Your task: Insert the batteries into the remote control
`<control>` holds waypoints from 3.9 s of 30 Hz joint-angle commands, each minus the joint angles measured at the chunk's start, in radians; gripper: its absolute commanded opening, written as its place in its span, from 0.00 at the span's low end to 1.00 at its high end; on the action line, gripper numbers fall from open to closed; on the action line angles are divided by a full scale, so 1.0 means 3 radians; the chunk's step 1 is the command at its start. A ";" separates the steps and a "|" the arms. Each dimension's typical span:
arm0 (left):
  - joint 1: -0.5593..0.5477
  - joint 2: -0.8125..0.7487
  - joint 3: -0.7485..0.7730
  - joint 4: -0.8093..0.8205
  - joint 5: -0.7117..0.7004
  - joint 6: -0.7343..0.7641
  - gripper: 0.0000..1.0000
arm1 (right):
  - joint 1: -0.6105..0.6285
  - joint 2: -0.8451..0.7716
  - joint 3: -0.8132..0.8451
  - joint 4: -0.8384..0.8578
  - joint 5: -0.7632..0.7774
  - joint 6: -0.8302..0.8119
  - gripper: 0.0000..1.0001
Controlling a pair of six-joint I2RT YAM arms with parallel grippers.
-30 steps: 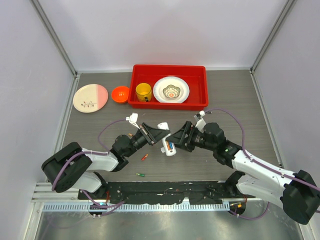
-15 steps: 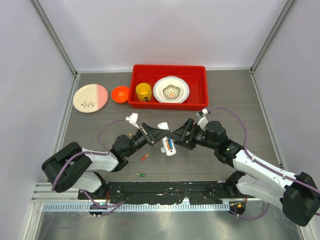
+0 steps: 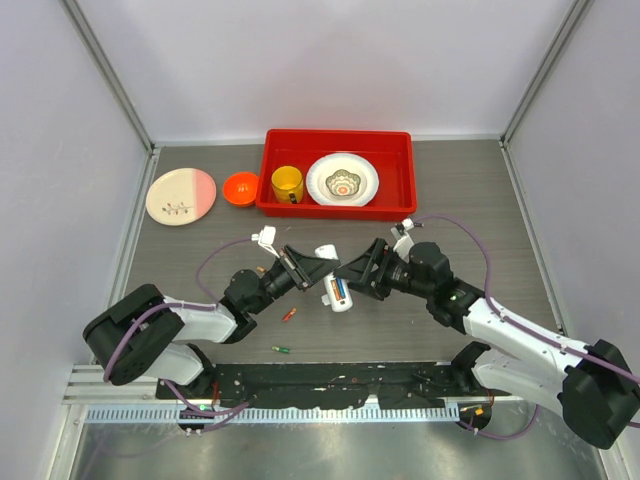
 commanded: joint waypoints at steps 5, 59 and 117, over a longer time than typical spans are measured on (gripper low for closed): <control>-0.0010 -0.0120 0.0009 0.0878 -0.0016 0.0057 0.00 | -0.0012 0.0023 -0.0073 0.0268 -0.0095 0.0070 0.75; -0.0005 -0.0213 0.0403 0.0878 -0.0460 -0.0163 0.00 | -0.0002 0.0053 -0.0242 0.0181 -0.0233 -0.0232 0.56; 0.0000 -0.0136 0.0239 0.0878 -0.0051 -0.0336 0.00 | -0.0139 -0.0100 0.0116 0.0549 -0.0622 -0.0370 0.55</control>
